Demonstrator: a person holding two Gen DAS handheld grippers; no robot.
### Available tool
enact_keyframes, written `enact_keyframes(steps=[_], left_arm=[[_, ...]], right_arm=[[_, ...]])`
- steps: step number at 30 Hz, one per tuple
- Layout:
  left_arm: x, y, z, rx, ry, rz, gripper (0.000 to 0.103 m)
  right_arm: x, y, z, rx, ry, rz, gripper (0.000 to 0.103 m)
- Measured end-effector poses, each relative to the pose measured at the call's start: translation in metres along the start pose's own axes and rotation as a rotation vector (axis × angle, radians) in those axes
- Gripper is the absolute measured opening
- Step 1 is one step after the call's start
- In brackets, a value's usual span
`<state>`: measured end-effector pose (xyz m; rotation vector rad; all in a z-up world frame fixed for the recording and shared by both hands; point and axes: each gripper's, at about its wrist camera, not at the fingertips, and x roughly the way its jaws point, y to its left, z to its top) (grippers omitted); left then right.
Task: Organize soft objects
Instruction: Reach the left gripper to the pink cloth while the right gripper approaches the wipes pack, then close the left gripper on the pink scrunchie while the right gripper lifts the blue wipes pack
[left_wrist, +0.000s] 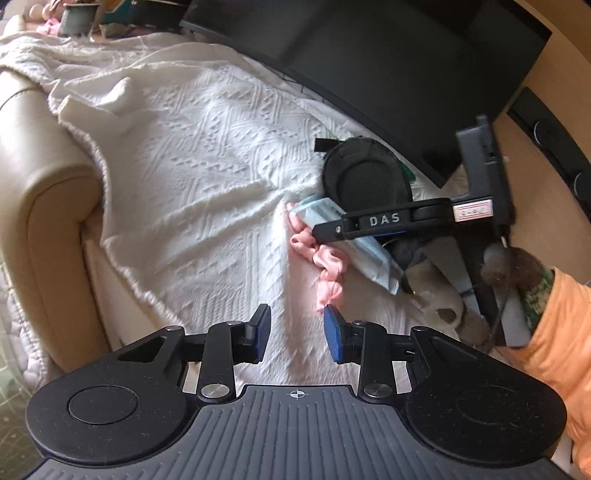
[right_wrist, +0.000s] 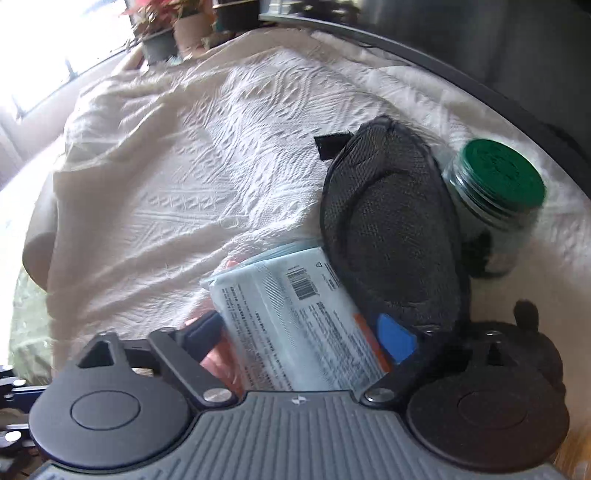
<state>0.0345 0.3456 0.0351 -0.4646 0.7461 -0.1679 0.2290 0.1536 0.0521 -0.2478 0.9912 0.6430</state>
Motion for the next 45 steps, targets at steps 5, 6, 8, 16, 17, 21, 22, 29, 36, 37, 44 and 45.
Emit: enact_keyframes(steps=[5, 6, 8, 16, 17, 21, 22, 29, 36, 37, 44, 45], left_arm=[[-0.004, 0.007, 0.002, 0.007, 0.005, -0.012, 0.034], [-0.004, 0.007, 0.003, 0.010, 0.003, -0.022, 0.034], [-0.003, 0.006, 0.006, 0.017, 0.002, -0.047, 0.034], [0.016, 0.001, 0.006, -0.003, 0.014, -0.126, 0.034], [0.018, 0.001, 0.005, -0.008, 0.017, -0.131, 0.034], [0.028, 0.003, 0.006, -0.034, 0.024, -0.137, 0.034], [0.029, 0.002, 0.007, -0.040, 0.024, -0.135, 0.034], [0.043, -0.019, 0.016, -0.001, 0.020, -0.177, 0.034], [0.062, -0.060, 0.010, 0.115, 0.074, -0.276, 0.034], [0.064, -0.067, 0.009, 0.138, 0.083, -0.292, 0.034], [0.089, -0.103, 0.011, 0.189, 0.073, -0.317, 0.044], [0.091, -0.106, 0.014, 0.187, 0.066, -0.312, 0.046]], right_arm=[[0.001, 0.006, -0.008, -0.027, 0.035, -0.049, 0.096], [-0.001, 0.005, -0.010, -0.024, 0.038, -0.057, 0.096], [-0.002, 0.005, -0.016, -0.030, 0.049, -0.074, 0.101], [-0.022, 0.012, -0.033, 0.032, 0.048, -0.112, 0.077], [-0.028, 0.013, -0.034, 0.036, 0.044, -0.112, 0.076], [-0.053, 0.007, -0.045, 0.096, 0.030, -0.096, 0.071], [-0.059, 0.005, -0.049, 0.118, 0.025, -0.084, 0.070], [-0.117, -0.011, -0.106, 0.249, -0.065, -0.145, 0.052], [-0.135, -0.031, -0.160, 0.311, -0.069, -0.281, 0.042], [-0.138, -0.038, -0.166, 0.340, -0.071, -0.289, 0.043], [-0.151, -0.047, -0.172, 0.318, -0.133, -0.284, 0.046], [-0.150, -0.040, -0.170, 0.274, -0.141, -0.289, 0.047]])
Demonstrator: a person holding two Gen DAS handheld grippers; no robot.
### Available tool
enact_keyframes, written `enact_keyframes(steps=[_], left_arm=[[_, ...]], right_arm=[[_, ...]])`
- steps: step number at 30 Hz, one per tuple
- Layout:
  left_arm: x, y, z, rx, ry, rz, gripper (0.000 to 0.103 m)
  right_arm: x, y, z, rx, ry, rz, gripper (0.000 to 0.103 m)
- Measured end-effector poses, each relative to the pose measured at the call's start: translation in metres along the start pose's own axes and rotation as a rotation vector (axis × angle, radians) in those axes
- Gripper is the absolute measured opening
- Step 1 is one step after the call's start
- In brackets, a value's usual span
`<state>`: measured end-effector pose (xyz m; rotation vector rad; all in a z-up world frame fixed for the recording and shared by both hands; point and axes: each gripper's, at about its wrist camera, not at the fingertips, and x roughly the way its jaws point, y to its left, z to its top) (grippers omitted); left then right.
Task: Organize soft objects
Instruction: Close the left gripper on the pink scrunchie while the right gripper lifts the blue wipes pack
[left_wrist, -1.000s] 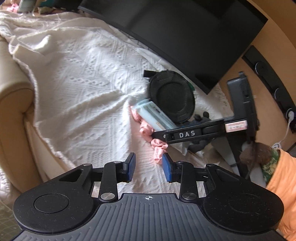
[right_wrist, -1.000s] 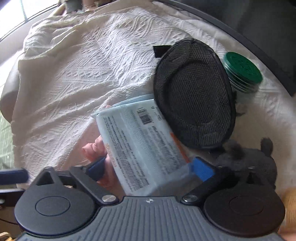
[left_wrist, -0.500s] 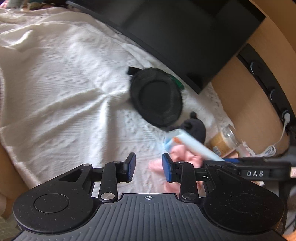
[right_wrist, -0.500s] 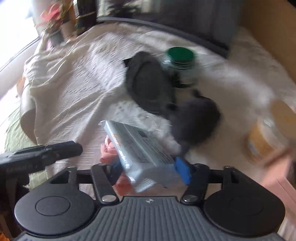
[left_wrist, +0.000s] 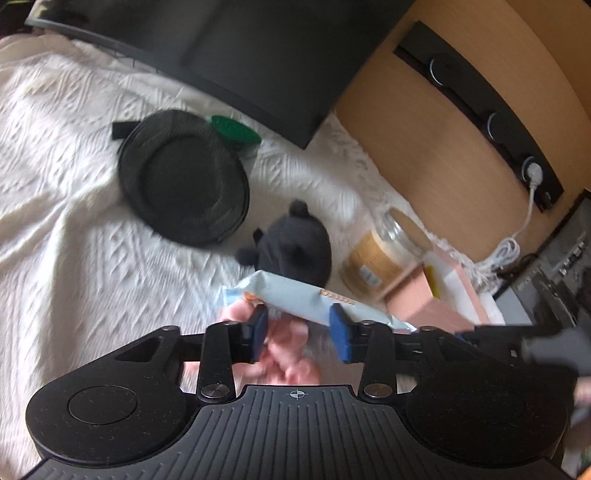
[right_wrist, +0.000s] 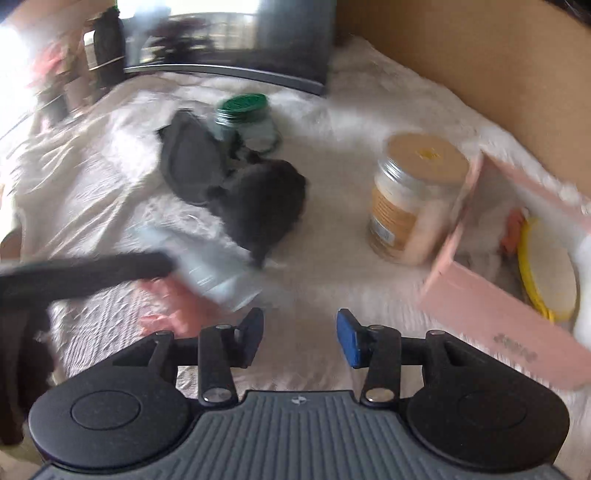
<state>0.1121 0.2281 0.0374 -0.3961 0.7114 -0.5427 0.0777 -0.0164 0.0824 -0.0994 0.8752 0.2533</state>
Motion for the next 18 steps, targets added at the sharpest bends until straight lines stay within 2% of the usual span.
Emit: enact_keyframes(steps=[7, 10, 12, 14, 16, 18], left_arm=[[-0.008, -0.006, 0.025, 0.052, -0.042, 0.074, 0.042], [-0.020, 0.000, 0.023, 0.036, -0.047, 0.109, 0.042], [-0.023, 0.005, 0.017, 0.019, -0.024, 0.128, 0.042], [-0.024, 0.009, 0.009, -0.002, 0.005, 0.140, 0.042], [-0.026, 0.011, 0.002, -0.036, 0.027, 0.147, 0.042], [-0.026, 0.010, -0.004, -0.060, 0.050, 0.135, 0.042]], right_arm=[[0.022, 0.044, 0.018, -0.281, -0.102, -0.095, 0.051], [0.032, 0.040, 0.032, -0.313, -0.130, -0.106, 0.052], [0.032, 0.036, 0.039, -0.330, -0.152, -0.071, 0.061], [0.034, 0.036, 0.046, -0.370, -0.173, -0.060, 0.082], [0.037, 0.041, 0.049, -0.426, -0.192, -0.086, 0.086], [0.039, 0.046, 0.050, -0.485, -0.199, -0.096, 0.086]])
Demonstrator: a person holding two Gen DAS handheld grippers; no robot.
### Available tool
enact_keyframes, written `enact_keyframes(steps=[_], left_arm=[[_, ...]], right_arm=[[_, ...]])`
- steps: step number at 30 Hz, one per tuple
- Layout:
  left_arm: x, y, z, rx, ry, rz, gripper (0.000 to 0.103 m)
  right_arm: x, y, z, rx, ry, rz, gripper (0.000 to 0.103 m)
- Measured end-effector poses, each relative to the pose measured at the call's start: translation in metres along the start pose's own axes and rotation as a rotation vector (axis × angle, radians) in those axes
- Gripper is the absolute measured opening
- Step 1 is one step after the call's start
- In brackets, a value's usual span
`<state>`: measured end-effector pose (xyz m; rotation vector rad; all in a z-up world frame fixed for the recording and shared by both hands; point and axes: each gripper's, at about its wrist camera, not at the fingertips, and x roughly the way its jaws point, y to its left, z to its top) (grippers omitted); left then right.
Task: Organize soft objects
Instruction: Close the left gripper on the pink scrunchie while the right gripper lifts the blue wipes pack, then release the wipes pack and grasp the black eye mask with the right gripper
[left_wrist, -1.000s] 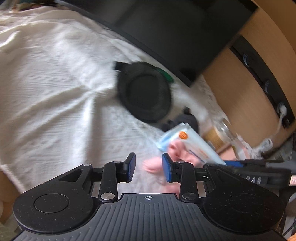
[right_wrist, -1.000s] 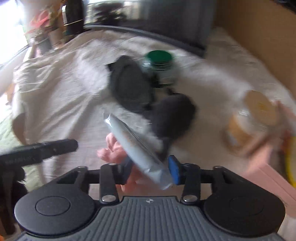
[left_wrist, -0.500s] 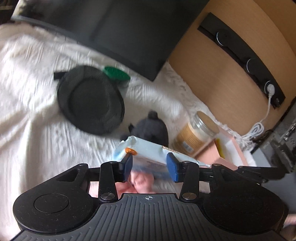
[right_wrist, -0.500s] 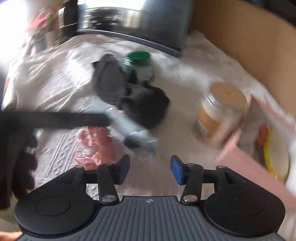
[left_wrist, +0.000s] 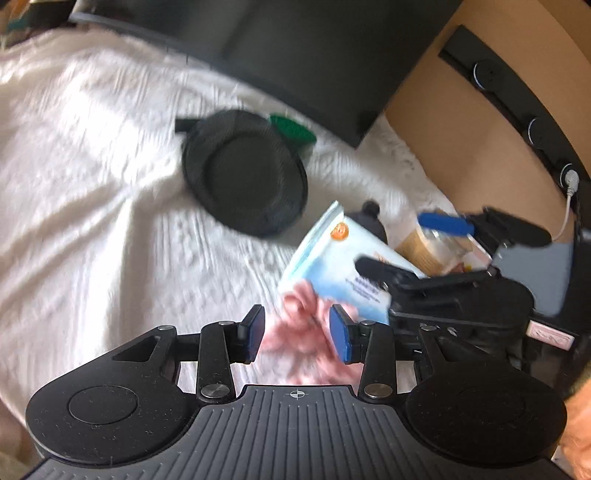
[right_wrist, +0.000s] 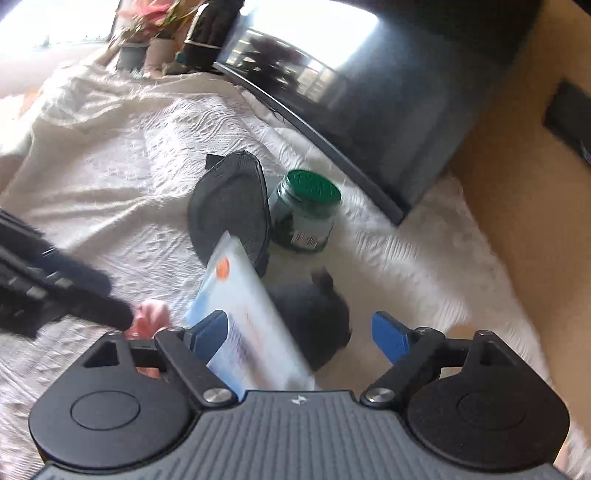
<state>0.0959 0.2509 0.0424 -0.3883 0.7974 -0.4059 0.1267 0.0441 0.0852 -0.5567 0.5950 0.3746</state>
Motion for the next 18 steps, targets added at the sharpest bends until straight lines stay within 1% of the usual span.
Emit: enact_keyframes(steps=[1, 2, 3, 4, 5, 6, 7, 10, 11, 12, 13, 14, 16, 18], left_arm=[[0.000, -0.002, -0.003, 0.003, 0.015, -0.010, 0.042], [0.000, -0.006, -0.006, 0.014, 0.027, -0.018, 0.042], [0.000, -0.010, -0.008, 0.024, 0.031, -0.022, 0.042], [0.000, -0.013, -0.010, 0.033, 0.032, -0.023, 0.042], [0.001, -0.016, -0.011, 0.040, 0.029, -0.022, 0.042], [0.003, -0.019, -0.011, 0.043, 0.024, -0.020, 0.042], [0.007, -0.021, -0.010, 0.041, 0.021, -0.013, 0.042], [0.027, -0.029, -0.005, 0.039, 0.021, 0.035, 0.042], [0.036, -0.032, -0.004, 0.052, 0.025, 0.069, 0.042], [0.045, -0.036, -0.003, 0.081, 0.036, 0.121, 0.042], [0.054, -0.041, -0.004, 0.137, 0.049, 0.183, 0.043], [0.059, -0.045, -0.006, 0.191, 0.057, 0.227, 0.044], [0.063, -0.052, -0.012, 0.289, 0.043, 0.253, 0.046], [0.061, -0.051, -0.013, 0.309, 0.055, 0.240, 0.045]], right_arm=[[0.000, 0.000, -0.001, -0.013, -0.001, 0.006, 0.086], [0.000, -0.002, -0.003, -0.009, 0.011, 0.006, 0.084], [0.002, -0.006, -0.007, 0.018, 0.039, 0.007, 0.079], [0.003, -0.012, -0.011, 0.067, 0.067, 0.023, 0.070], [0.002, -0.019, -0.016, 0.128, 0.087, 0.042, 0.067], [-0.001, -0.026, -0.021, 0.192, 0.105, 0.051, 0.067], [-0.005, -0.029, -0.027, 0.235, 0.115, 0.042, 0.066], [-0.025, -0.029, -0.042, 0.276, 0.111, 0.009, 0.066], [-0.032, -0.027, -0.048, 0.285, 0.112, 0.010, 0.067], [-0.038, -0.026, -0.055, 0.293, 0.118, 0.013, 0.069], [-0.043, -0.023, -0.062, 0.300, 0.128, 0.011, 0.073], [-0.048, -0.022, -0.067, 0.303, 0.137, 0.006, 0.077], [-0.056, -0.019, -0.080, 0.310, 0.153, -0.009, 0.078], [-0.063, -0.019, -0.094, 0.334, 0.171, -0.014, 0.082]])
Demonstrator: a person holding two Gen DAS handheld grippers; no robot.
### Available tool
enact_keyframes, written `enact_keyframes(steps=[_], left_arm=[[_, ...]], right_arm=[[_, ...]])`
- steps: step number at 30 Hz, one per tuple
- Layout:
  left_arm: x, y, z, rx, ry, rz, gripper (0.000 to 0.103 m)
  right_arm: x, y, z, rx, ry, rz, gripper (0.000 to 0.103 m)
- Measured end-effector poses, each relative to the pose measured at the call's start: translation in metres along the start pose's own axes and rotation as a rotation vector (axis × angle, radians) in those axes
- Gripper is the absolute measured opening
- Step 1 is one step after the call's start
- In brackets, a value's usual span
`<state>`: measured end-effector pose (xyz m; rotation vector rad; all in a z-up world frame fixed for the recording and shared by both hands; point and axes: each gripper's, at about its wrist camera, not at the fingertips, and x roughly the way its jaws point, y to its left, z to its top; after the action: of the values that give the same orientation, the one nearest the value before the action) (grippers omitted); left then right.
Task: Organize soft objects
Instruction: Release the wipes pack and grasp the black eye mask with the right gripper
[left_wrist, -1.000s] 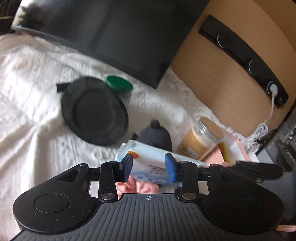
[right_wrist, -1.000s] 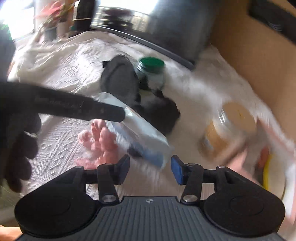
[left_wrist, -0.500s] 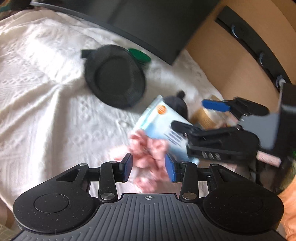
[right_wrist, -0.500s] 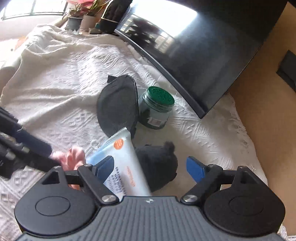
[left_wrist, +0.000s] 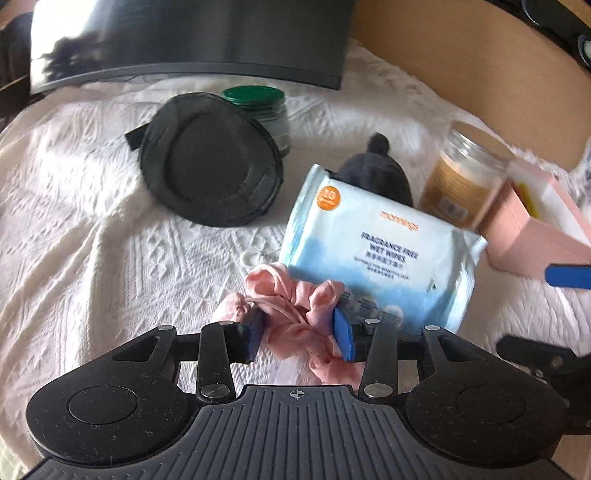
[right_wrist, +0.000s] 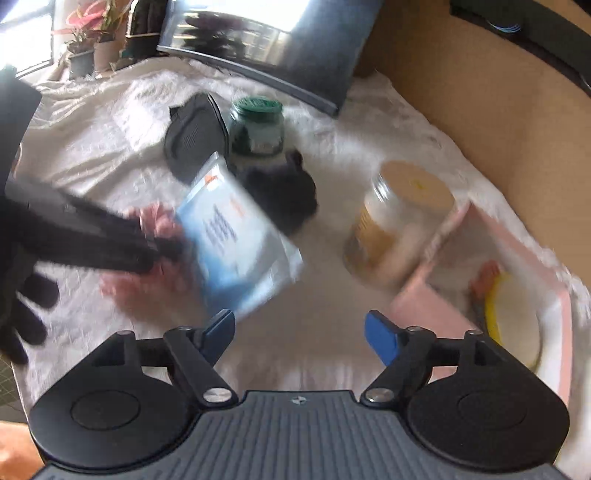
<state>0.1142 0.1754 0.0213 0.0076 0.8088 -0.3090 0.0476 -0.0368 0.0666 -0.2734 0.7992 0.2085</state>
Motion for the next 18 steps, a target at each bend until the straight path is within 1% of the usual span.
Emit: enact_keyframes(steps=[1, 3, 6, 8, 9, 10, 11, 12, 14, 16, 18], left_arm=[[0.001, 0.003, -0.001, -0.014, 0.018, -0.026, 0.044], [-0.002, 0.010, -0.005, -0.037, 0.013, -0.067, 0.044], [-0.006, 0.018, -0.013, -0.086, -0.010, -0.121, 0.042], [-0.009, 0.019, -0.017, -0.100, -0.016, -0.124, 0.025], [-0.011, 0.021, -0.018, -0.123, -0.012, -0.133, 0.020], [-0.013, 0.024, -0.020, -0.162, -0.014, -0.153, 0.018], [-0.017, 0.031, -0.022, -0.203, -0.029, -0.172, 0.017], [-0.019, 0.037, -0.022, -0.219, -0.050, -0.172, 0.016], [-0.031, 0.047, -0.022, -0.226, -0.102, -0.132, 0.016], [-0.042, 0.061, -0.018, -0.247, -0.141, -0.108, 0.016], [-0.053, 0.078, -0.015, -0.276, -0.175, -0.085, 0.016]], right_arm=[[-0.002, -0.003, -0.006, 0.018, 0.010, 0.003, 0.084], [-0.004, -0.007, -0.015, 0.062, 0.026, 0.010, 0.085], [-0.008, -0.005, -0.026, 0.078, 0.029, 0.025, 0.087], [-0.009, -0.001, -0.027, 0.066, 0.030, 0.048, 0.087], [-0.009, 0.001, -0.026, 0.066, 0.031, 0.056, 0.087], [-0.009, 0.002, -0.022, 0.068, 0.031, 0.063, 0.087], [-0.009, 0.004, -0.015, 0.069, 0.028, 0.068, 0.087], [-0.011, 0.005, -0.007, 0.065, 0.020, 0.074, 0.087], [-0.012, 0.005, 0.015, 0.055, -0.002, 0.113, 0.087], [-0.009, 0.004, 0.048, 0.057, 0.000, 0.181, 0.087], [-0.003, 0.006, 0.081, 0.069, -0.005, 0.219, 0.087]])
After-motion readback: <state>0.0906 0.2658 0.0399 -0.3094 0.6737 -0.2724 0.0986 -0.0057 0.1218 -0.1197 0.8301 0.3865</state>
